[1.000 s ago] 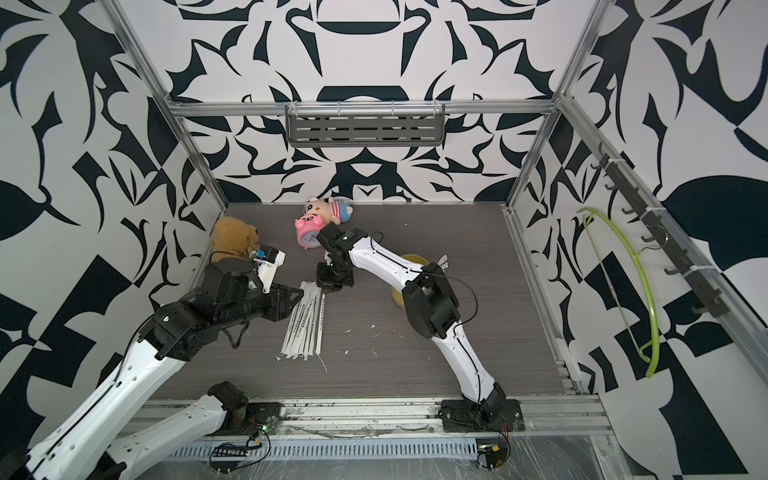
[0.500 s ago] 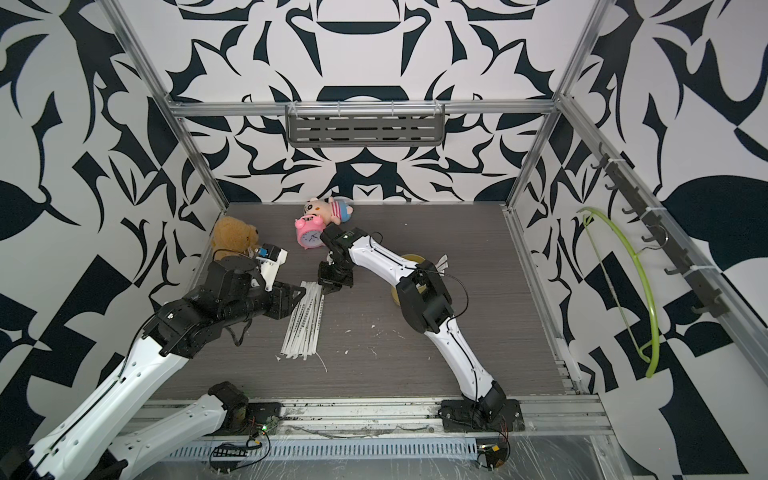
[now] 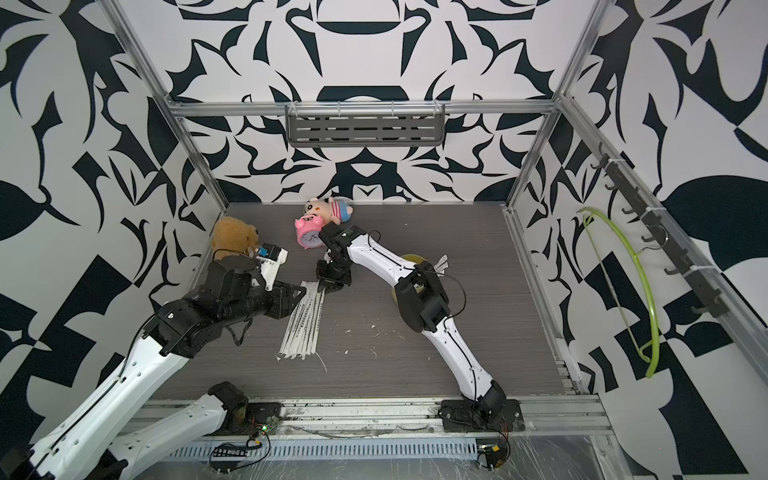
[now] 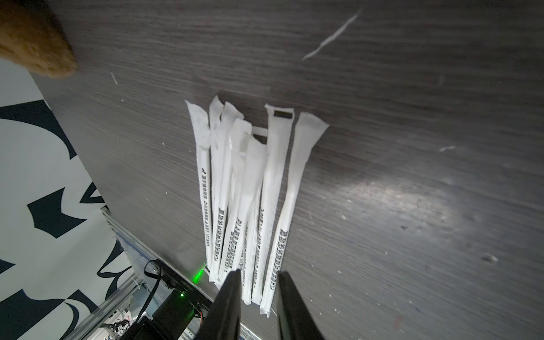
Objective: Take the straws out of the storage container
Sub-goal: Place the straw at the center of the board.
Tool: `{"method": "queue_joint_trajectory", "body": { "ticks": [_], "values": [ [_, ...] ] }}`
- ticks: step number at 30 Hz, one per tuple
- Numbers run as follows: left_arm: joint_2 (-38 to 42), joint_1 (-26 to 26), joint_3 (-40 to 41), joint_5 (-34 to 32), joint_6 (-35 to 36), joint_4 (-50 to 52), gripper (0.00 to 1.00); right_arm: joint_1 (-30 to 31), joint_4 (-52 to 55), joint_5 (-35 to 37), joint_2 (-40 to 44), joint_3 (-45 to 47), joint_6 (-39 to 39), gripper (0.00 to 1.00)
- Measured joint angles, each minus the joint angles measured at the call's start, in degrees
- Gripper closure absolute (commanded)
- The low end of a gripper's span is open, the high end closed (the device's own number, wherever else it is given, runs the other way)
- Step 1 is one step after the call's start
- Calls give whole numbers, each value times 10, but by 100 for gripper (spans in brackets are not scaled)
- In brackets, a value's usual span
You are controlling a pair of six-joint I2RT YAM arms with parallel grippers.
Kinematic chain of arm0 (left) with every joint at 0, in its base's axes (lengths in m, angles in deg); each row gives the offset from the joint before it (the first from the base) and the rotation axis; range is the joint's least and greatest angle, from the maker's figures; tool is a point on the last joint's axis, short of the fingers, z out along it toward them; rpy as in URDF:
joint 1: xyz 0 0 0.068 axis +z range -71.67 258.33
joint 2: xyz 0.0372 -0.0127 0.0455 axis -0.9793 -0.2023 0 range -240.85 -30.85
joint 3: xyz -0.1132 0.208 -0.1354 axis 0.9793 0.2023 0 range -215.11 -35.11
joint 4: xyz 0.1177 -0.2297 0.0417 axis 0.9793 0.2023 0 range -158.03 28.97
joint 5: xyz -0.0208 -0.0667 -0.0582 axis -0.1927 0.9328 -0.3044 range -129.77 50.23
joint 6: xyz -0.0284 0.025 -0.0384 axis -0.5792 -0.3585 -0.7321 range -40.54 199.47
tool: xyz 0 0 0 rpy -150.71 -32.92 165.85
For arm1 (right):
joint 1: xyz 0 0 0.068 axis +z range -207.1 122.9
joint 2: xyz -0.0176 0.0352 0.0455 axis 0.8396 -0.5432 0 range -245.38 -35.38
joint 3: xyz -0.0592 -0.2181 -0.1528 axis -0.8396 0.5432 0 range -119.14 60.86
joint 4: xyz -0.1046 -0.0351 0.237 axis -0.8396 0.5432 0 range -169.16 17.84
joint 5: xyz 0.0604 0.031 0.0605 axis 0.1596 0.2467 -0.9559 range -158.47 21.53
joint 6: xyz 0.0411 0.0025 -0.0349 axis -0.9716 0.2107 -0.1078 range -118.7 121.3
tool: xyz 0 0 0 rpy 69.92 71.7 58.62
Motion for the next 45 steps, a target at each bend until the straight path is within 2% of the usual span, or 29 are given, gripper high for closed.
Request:
{"method": "queue_joint_trajectory", "body": {
  "ticks": [10,14,20,23,29,38,45],
  "values": [
    [8,0,0,0,1,-10,49,-2,18,-3,15,-63,7,76],
    [20,0,0,10,3,-35,53,-12,25,5,75,-76,19,78],
    [-9,-2,-5,65,18,-96,55,-53,35,52,227,-75,63,83],
    [-50,-6,-14,92,48,-129,56,-79,37,88,312,-42,96,84],
    [-150,-8,-56,182,135,-210,54,-145,43,143,455,91,148,85],
    [-379,-9,-193,331,305,-287,55,-216,6,176,576,308,186,86],
    [-504,-10,-265,425,392,-302,55,-218,-28,189,636,336,213,82]
  ]
}}
